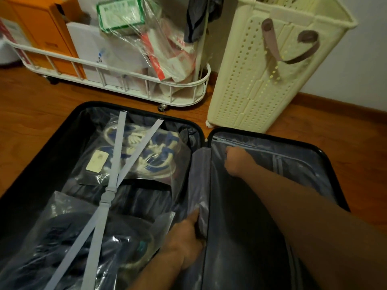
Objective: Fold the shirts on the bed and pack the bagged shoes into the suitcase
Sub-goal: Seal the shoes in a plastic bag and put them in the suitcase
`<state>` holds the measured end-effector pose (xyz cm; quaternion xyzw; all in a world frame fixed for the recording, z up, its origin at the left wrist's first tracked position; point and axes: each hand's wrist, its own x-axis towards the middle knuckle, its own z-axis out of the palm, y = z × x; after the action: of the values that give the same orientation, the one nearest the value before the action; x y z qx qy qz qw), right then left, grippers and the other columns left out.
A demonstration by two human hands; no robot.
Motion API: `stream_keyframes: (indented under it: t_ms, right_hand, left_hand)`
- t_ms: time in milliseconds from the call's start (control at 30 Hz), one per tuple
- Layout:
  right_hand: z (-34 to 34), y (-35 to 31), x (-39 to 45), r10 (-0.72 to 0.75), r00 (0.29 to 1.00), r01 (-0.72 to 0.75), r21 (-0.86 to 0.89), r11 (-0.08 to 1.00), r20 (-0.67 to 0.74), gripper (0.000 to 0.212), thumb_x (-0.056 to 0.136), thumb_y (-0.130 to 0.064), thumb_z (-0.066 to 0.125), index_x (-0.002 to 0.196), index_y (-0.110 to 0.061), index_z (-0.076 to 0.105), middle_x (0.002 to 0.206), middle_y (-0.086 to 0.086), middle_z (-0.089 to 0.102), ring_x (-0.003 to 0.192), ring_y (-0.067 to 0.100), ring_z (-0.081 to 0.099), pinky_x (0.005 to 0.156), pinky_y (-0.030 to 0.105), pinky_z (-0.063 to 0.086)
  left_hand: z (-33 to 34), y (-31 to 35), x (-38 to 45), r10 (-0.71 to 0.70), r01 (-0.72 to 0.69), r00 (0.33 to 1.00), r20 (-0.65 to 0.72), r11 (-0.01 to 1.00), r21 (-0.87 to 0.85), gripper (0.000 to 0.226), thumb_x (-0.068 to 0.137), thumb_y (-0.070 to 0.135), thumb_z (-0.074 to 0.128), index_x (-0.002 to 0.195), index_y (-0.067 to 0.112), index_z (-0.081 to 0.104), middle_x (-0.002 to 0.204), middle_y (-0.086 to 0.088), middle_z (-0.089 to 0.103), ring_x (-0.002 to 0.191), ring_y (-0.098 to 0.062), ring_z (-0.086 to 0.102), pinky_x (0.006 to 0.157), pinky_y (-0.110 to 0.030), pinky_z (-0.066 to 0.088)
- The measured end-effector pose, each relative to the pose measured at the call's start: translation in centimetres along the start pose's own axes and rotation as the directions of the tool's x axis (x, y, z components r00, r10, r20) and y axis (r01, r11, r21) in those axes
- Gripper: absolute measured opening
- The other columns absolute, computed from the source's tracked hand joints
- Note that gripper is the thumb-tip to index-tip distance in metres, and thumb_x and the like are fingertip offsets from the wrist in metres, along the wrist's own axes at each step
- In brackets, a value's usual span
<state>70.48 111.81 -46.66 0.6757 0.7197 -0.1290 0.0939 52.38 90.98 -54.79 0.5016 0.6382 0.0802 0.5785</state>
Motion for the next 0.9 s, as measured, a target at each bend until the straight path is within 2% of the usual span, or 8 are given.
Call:
stream_keyframes:
  t_ms: [100, 267, 400, 500, 633, 733, 800, 900]
  right_hand:
    - [0.9, 0.2, 3.0, -0.018, 0.986, 0.021, 0.014, 1.0, -0.165, 0.033, 0.094, -0.016, 0.055, 0.126, -0.008, 0.053, 0.13, 0.018, 0.054, 0.12, 0.036, 0.053, 0.101, 0.043, 0.044]
    - [1.8, 0.5, 6.8, -0.067, 0.967, 0.038, -0.12, 0.992, -0.246, 0.037, 0.101, -0.023, 0.049, 0.135, -0.008, 0.051, 0.131, 0.018, 0.052, 0.12, 0.038, 0.05, 0.101, 0.044, 0.041]
    - [2.1, 0.2, 8.4, -0.173, 0.947, 0.12, -0.204, 0.972, -0.27, 0.024, 0.095, -0.016, 0.061, 0.119, -0.01, 0.057, 0.118, 0.015, 0.056, 0.11, 0.037, 0.055, 0.085, 0.045, 0.049]
    - [2.2, 0.7, 9.2, -0.217, 0.945, 0.159, -0.235, 0.959, -0.245, 0.023, 0.09, -0.007, 0.062, 0.112, -0.007, 0.058, 0.114, 0.018, 0.059, 0.107, 0.037, 0.058, 0.084, 0.045, 0.05]
    - [2.0, 1.0, 9.5, -0.069, 0.974, 0.053, -0.08, 0.995, -0.214, 0.024, 0.098, -0.022, 0.053, 0.113, -0.004, 0.058, 0.118, 0.02, 0.06, 0.11, 0.039, 0.059, 0.087, 0.042, 0.049]
    - [1.4, 0.8, 9.8, 0.111, 0.992, -0.093, 0.271, 0.958, -0.052, 0.018, 0.097, -0.022, 0.057, 0.101, -0.006, 0.061, 0.102, 0.018, 0.064, 0.095, 0.033, 0.064, 0.076, 0.036, 0.048]
    - [0.8, 0.6, 10.0, 0.224, 0.963, -0.269, 0.611, 0.744, 0.151, 0.011, 0.094, -0.013, 0.061, 0.086, -0.007, 0.059, 0.08, 0.012, 0.06, 0.068, 0.022, 0.059, 0.057, 0.029, 0.049]
    - [0.3, 0.4, 10.2, 0.27, 0.915, -0.4, 0.757, 0.516, 0.3, 0.02, 0.101, -0.01, 0.051, 0.081, -0.009, 0.054, 0.074, 0.01, 0.056, 0.058, 0.018, 0.054, 0.042, 0.018, 0.045]
  left_hand:
    - [-1.5, 3.4, -1.1, 0.035, -0.033, 0.998, 0.053, 0.999, -0.027, 0.11, 0.05, 0.058, 0.073, 0.149, 0.058, 0.025, 0.133, 0.015, 0.065, 0.122, -0.009, 0.061, 0.109, -0.031, 0.047]
    - [-4.0, 7.2, 0.3, -0.118, 0.073, 0.984, 0.132, 0.948, 0.309, 0.124, 0.068, 0.049, 0.077, 0.154, 0.049, -0.013, 0.15, 0.0, 0.052, 0.134, -0.022, 0.052, 0.11, -0.03, 0.041]
    - [-4.5, 9.9, 2.6, -0.176, 0.11, 0.981, 0.08, 0.848, 0.518, 0.078, 0.089, 0.057, 0.061, 0.152, 0.015, 0.042, 0.15, -0.011, 0.05, 0.134, -0.031, 0.051, 0.11, -0.039, 0.043]
    - [-4.1, 10.7, 3.3, -0.169, 0.055, 0.975, 0.141, 0.807, 0.587, 0.069, 0.097, 0.055, 0.053, 0.15, 0.011, 0.045, 0.153, -0.012, 0.047, 0.137, -0.031, 0.048, 0.112, -0.039, 0.041]
    - [-4.3, 10.2, 2.9, -0.169, 0.067, 0.978, 0.122, 0.81, 0.583, 0.065, 0.1, 0.056, 0.048, 0.145, 0.01, 0.05, 0.15, -0.012, 0.05, 0.135, -0.03, 0.05, 0.108, -0.034, 0.04]
    - [-4.4, 10.2, 3.1, -0.165, 0.065, 0.979, 0.119, 0.81, 0.583, 0.064, 0.099, 0.055, 0.049, 0.144, 0.009, 0.052, 0.148, -0.012, 0.051, 0.133, -0.03, 0.052, 0.108, -0.034, 0.041]
    - [-4.5, 10.2, 3.0, -0.163, 0.064, 0.979, 0.12, 0.812, 0.581, 0.064, 0.099, 0.055, 0.049, 0.144, 0.009, 0.052, 0.149, -0.012, 0.051, 0.133, -0.031, 0.052, 0.109, -0.035, 0.041]
    - [-4.3, 10.0, 3.0, -0.154, 0.06, 0.981, 0.114, 0.813, 0.58, 0.063, 0.1, 0.055, 0.048, 0.144, 0.009, 0.051, 0.149, -0.013, 0.05, 0.134, -0.031, 0.051, 0.11, -0.036, 0.041]
